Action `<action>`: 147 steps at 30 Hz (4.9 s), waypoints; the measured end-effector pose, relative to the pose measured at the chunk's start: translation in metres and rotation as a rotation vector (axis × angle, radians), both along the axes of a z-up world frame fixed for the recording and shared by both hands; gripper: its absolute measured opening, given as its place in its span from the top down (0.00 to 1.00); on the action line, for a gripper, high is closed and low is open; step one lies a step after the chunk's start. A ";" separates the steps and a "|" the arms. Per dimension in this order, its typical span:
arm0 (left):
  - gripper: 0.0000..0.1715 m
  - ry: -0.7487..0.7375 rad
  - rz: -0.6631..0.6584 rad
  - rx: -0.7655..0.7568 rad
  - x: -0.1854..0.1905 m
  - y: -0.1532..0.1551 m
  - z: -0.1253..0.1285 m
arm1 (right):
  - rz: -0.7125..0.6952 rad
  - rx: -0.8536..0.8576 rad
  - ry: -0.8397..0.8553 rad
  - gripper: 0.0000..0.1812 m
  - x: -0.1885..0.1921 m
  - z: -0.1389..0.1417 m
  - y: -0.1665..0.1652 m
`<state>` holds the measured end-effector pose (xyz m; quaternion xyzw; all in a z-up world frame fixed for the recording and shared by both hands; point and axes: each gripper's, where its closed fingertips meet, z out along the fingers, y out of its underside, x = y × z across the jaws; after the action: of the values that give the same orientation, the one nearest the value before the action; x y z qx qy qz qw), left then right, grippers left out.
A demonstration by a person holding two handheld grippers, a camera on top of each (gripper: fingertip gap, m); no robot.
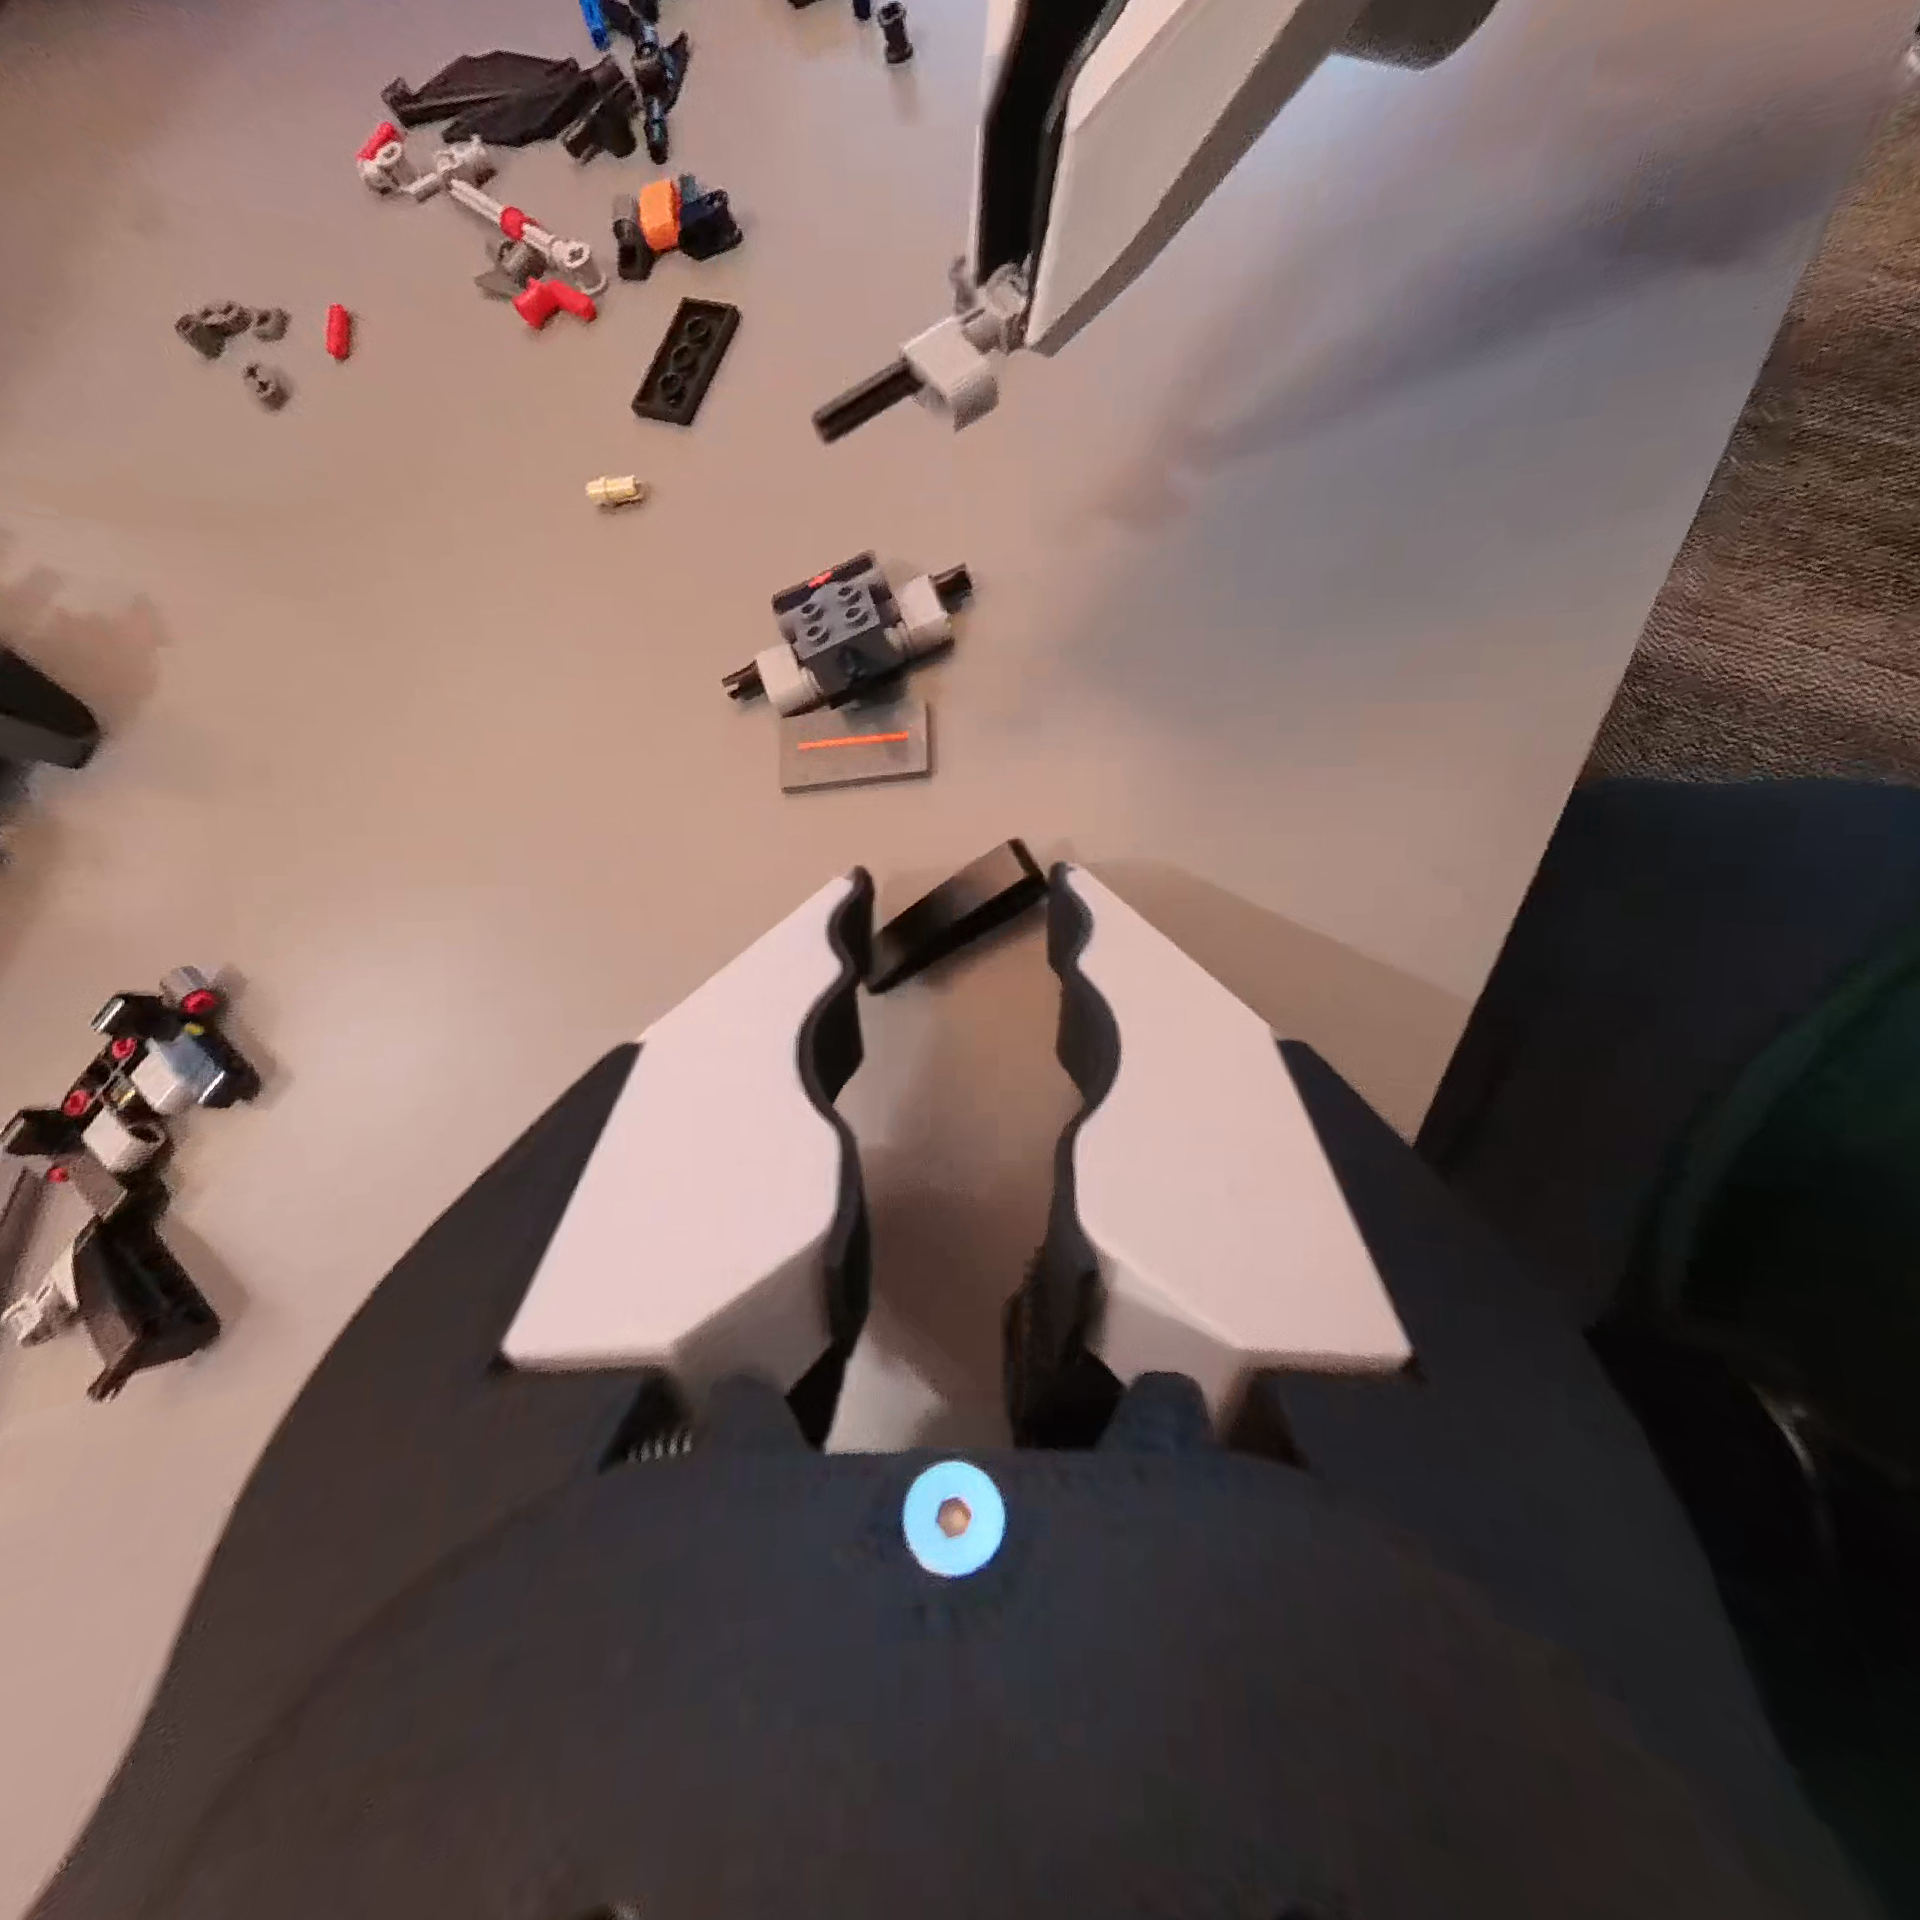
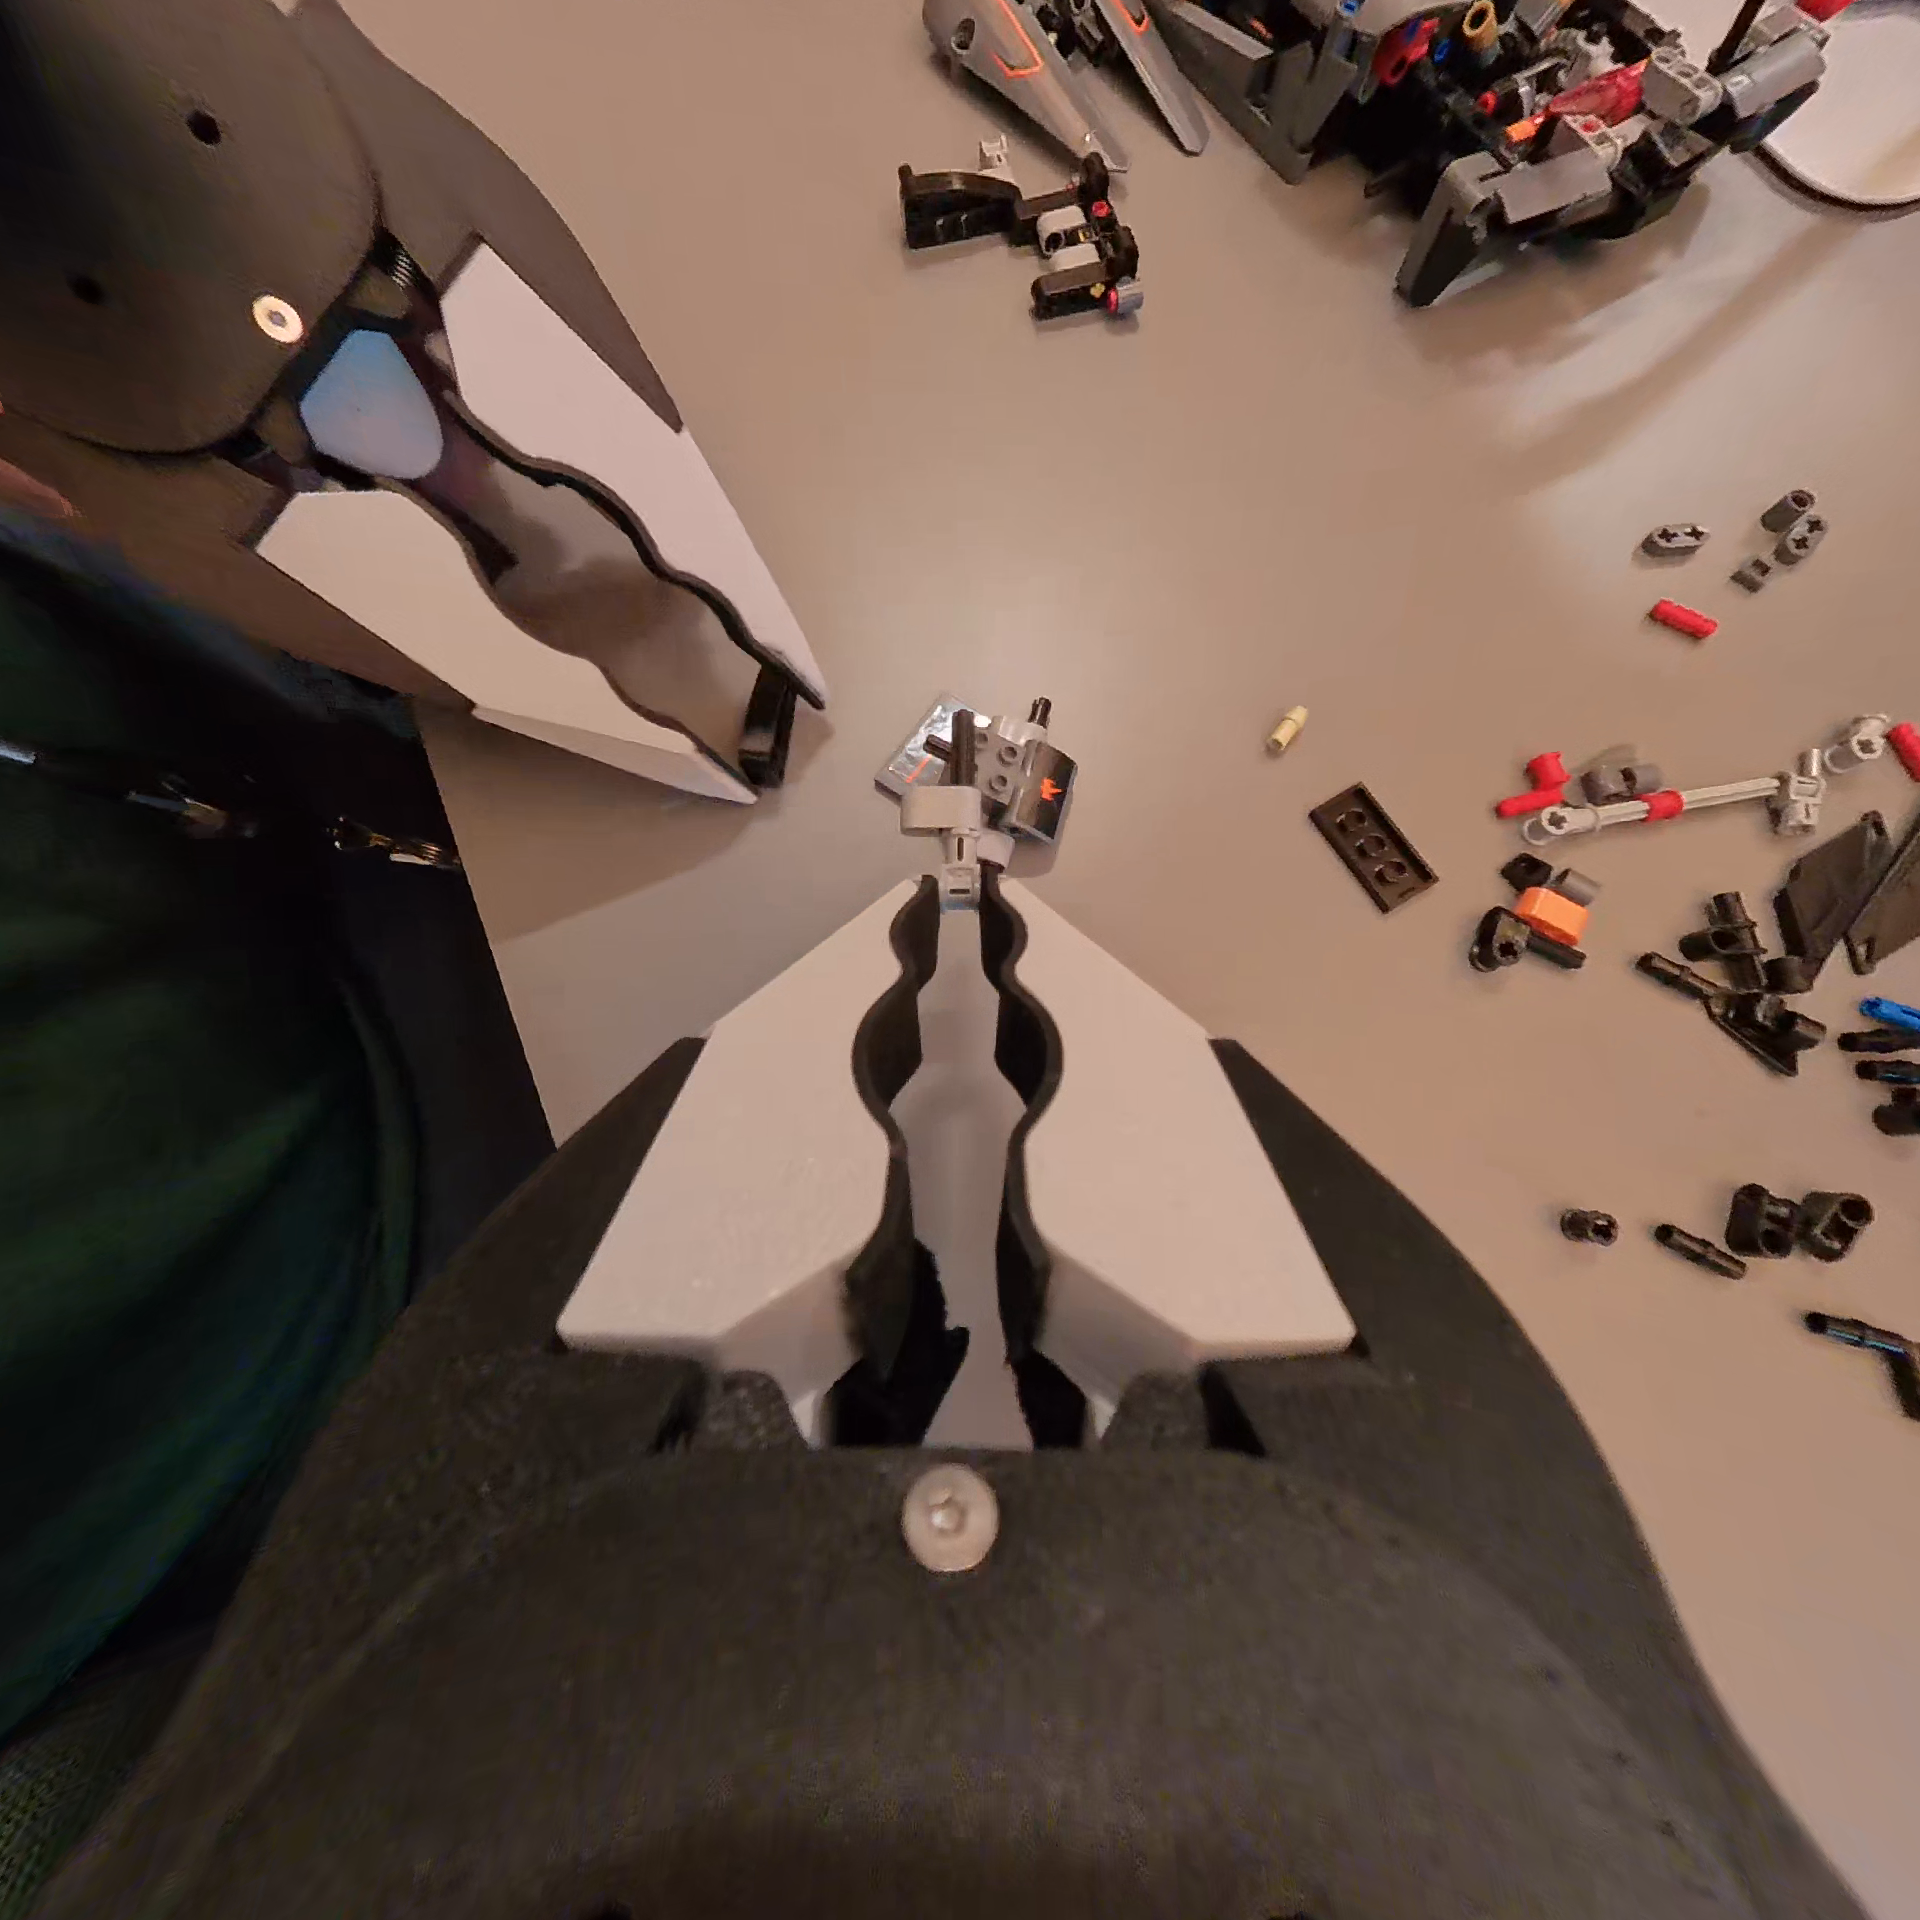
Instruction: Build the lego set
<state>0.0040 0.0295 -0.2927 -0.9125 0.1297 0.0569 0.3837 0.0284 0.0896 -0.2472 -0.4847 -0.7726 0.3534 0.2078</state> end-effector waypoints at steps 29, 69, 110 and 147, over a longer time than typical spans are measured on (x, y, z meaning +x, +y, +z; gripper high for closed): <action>0.83 -0.052 0.288 0.077 -0.118 -0.041 0.014 | 0.152 0.004 0.007 0.97 -0.059 -0.004 -0.063; 0.82 0.061 -0.039 -0.071 -0.099 -0.039 0.001 | 0.234 0.009 -0.009 0.97 -0.073 -0.007 -0.055; 0.77 -0.287 0.138 0.166 -0.084 -0.022 0.043 | 0.277 -0.097 0.049 0.97 -0.074 0.004 -0.052; 0.78 -1.026 -0.186 0.874 -0.115 -0.047 0.154 | 0.381 -0.283 0.108 0.97 -0.128 0.068 -0.084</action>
<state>-0.1111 -0.0179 -0.1386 -0.5703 -0.0260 -0.3692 0.7333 -0.0995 0.0051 -0.1795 -0.3352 -0.7807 0.5162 0.1085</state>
